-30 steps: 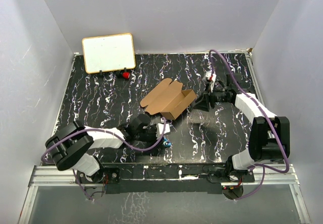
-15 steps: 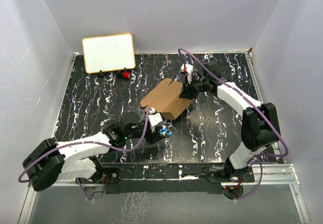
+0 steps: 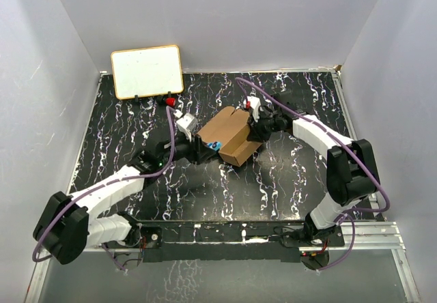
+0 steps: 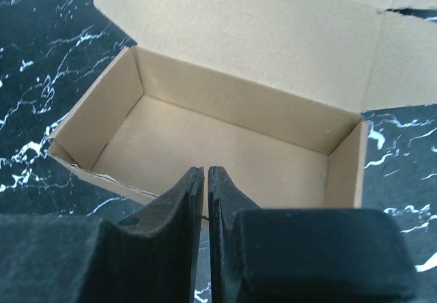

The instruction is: Fold the paper box

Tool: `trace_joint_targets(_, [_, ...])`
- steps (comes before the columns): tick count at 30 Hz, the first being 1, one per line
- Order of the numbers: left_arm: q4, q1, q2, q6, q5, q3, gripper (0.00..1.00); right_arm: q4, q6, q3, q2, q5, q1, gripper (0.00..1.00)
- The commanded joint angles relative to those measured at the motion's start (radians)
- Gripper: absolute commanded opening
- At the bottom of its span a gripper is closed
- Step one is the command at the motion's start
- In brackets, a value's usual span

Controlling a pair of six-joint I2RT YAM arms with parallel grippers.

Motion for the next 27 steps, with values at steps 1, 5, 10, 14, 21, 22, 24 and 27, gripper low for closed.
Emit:
trace_joint_targets(1, [0.062, 0.007, 0.067, -0.143, 0.111, 0.113, 0.05, 0.006, -0.065, -0.056, -0.074, -0.010, 0.003, 0.14])
trace_joint_targets(5, [0.110, 0.007, 0.190, -0.244, 0.158, 0.187, 0.03, -0.008, -0.088, -0.097, -0.092, -0.013, 0.003, 0.14])
trace_joint_targets(10, [0.119, 0.003, 0.355, -0.335, 0.209, 0.281, 0.02, 0.003, -0.101, -0.148, -0.123, 0.002, -0.002, 0.14])
trace_joint_targets(14, [0.075, -0.029, 0.453, -0.336, 0.205, 0.347, 0.01, 0.000, -0.108, -0.171, -0.133, -0.013, -0.010, 0.14])
trace_joint_targets(21, [-0.011, -0.070, 0.593, -0.318, 0.155, 0.448, 0.01, 0.011, -0.119, -0.209, -0.160, -0.040, -0.033, 0.14])
trace_joint_targets(22, [-0.026, -0.073, 0.612, -0.316, 0.144, 0.461, 0.01, 0.010, -0.122, -0.213, -0.162, -0.041, -0.035, 0.14])
trace_joint_targets(24, [-0.060, -0.080, 0.649, -0.303, 0.131, 0.497, 0.01, 0.010, -0.126, -0.218, -0.162, -0.042, -0.038, 0.14])
trace_joint_targets(27, [-0.118, -0.094, 0.699, -0.278, 0.107, 0.551, 0.02, 0.006, -0.136, -0.222, -0.161, -0.046, -0.042, 0.14])
